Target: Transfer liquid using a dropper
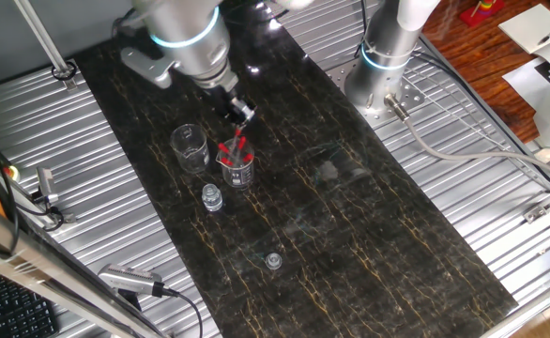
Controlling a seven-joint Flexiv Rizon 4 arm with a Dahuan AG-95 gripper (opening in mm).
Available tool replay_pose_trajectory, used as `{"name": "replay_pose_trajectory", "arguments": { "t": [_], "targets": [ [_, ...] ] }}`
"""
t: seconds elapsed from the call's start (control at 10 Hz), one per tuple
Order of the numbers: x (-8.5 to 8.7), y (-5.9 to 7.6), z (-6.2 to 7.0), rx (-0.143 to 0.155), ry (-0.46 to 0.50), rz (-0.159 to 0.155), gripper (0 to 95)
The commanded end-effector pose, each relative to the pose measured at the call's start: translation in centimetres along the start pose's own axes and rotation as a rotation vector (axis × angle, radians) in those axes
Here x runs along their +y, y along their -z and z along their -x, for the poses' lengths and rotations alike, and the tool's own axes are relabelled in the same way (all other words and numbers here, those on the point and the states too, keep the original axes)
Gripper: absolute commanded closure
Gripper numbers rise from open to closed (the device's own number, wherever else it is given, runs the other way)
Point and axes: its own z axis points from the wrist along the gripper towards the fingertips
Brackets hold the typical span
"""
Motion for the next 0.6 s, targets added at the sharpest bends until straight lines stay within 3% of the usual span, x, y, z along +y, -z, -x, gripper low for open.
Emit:
{"name": "replay_pose_trajectory", "arguments": {
  "t": [0.1,0.3,0.6],
  "targets": [
    [-0.1,0.4,1.5,0.003,-0.004,-0.001,95.0],
    [-0.4,0.3,3.4,0.006,-0.009,-0.003,95.0],
    [-0.6,-1.0,4.7,0.004,-0.016,-0.006,95.0]
  ]
}}
